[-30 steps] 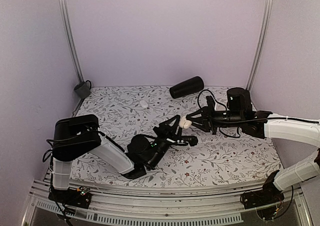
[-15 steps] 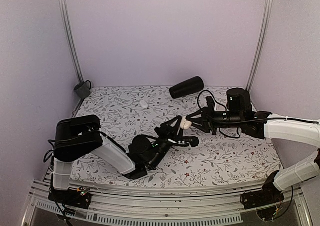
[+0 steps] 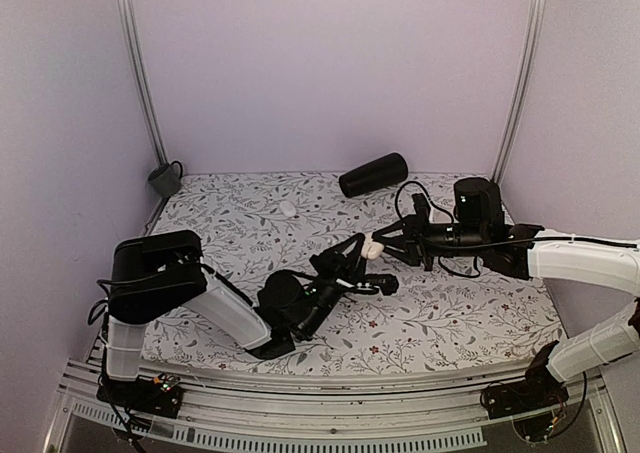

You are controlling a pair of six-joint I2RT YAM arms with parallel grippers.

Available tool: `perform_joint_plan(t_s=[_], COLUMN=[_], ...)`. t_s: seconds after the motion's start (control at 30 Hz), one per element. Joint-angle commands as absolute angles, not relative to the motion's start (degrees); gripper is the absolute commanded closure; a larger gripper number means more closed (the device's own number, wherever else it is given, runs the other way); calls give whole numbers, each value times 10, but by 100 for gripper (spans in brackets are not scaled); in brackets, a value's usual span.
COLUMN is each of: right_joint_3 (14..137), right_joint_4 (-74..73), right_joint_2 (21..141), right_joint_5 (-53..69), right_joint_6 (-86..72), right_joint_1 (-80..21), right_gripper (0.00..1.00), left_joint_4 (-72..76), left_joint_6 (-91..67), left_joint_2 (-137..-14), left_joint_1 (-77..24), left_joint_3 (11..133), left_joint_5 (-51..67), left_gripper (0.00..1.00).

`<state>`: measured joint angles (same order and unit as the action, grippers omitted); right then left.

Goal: Insert the wireless bluetooth earbuds into the charging case
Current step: Pass from the right arm to the left, then pass from the left arm to the right

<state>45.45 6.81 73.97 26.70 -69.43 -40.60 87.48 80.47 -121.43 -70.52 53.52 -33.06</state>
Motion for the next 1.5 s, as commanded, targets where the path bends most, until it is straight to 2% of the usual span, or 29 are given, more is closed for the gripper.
perform_joint_plan(t_s=[0.0, 0.07, 0.27, 0.37, 0.53, 0.77, 1.03, 1.23, 1.47], right_joint_3=[442, 438, 441, 451, 457, 436, 442, 449, 489], right_joint_4=[64, 63, 43, 18, 13, 76, 103, 112, 127], right_joint_2=[745, 739, 718, 690, 642, 613, 622, 660, 731], right_joint_5=[263, 254, 223, 182, 111, 71, 184, 233, 325], right_joint_6=[-692, -688, -652, -611, -509, -362, -226, -182, -182], right_joint_1=[-409, -409, -410, -410, -410, -410, -412, -447, -459], right_gripper=[94, 86, 45, 31, 18, 12, 13, 15, 21], left_joint_4=[1034, 1018, 899, 758, 402, 232, 242, 299, 293], left_joint_6=[785, 769, 650, 507, 248, 26, -143, -229, -246], left_joint_2=[-1203, -1197, -1139, -1070, -970, -914, -899, -898, -917], left_joint_1=[-722, -722, -719, -710, -674, -597, -494, -458, -457], left_joint_3=[543, 541, 520, 504, 532, 562, 540, 520, 539], left_joint_5=[-318, -329, -361, -351, -201, 70, 363, 457, 523], left_gripper=[100, 100, 100, 100, 100, 100, 100, 100, 100])
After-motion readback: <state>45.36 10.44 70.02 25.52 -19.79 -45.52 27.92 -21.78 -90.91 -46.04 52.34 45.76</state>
